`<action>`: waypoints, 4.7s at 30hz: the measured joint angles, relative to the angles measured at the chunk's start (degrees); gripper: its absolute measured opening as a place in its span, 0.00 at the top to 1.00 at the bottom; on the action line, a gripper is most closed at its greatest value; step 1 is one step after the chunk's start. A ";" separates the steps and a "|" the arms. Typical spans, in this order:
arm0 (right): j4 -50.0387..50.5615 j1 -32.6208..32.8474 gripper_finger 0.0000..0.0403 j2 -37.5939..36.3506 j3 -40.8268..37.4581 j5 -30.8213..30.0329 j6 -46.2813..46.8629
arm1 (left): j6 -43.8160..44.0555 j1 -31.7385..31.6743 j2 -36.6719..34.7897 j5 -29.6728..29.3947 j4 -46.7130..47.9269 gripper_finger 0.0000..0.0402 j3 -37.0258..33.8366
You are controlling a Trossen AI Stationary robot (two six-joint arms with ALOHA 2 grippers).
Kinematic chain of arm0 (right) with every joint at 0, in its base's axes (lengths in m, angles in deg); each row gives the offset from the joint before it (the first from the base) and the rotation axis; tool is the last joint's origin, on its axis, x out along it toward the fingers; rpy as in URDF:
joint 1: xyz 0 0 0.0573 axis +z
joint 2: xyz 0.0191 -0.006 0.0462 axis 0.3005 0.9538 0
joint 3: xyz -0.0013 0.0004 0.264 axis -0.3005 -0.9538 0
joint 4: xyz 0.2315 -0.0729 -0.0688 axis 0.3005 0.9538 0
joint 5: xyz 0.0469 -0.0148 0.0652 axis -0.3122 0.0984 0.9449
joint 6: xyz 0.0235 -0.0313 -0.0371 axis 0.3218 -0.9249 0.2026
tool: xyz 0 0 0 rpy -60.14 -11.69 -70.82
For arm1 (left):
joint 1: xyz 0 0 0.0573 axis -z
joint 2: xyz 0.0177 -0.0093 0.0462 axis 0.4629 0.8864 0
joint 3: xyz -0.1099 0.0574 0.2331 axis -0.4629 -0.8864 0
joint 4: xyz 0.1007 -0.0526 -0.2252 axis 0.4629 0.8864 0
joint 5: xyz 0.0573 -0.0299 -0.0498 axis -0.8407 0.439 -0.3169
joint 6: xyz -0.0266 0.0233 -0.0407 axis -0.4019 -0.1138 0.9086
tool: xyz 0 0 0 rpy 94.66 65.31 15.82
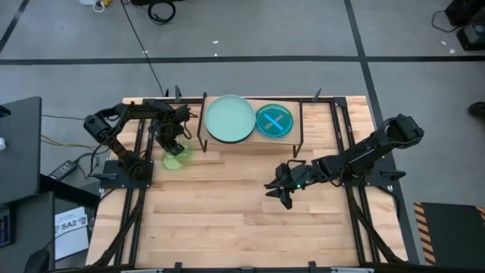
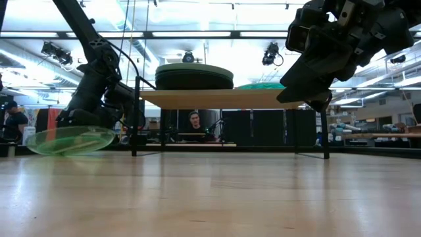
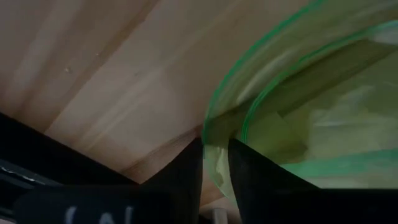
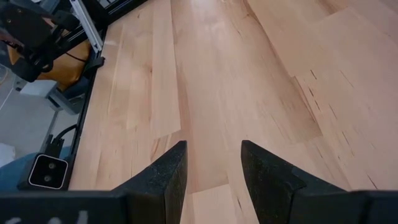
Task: Place and stack plates onto a shelf
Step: Stack the green plate on top of the blue plate on the shelf
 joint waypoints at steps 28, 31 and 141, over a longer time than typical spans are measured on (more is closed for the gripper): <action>0.01 0.00 0.61 0.00 0.00 -0.02 0.00 | 1.31 0.00 0.31 -1.62 5.84 0.97 4.48; 0.01 0.01 0.61 0.00 0.00 -0.01 0.01 | 2.99 0.02 0.31 -1.69 7.74 0.97 6.06; -6.46 -0.37 0.61 0.00 0.00 -4.63 -1.53 | 66.60 55.49 -23.23 21.33 27.65 1.00 14.86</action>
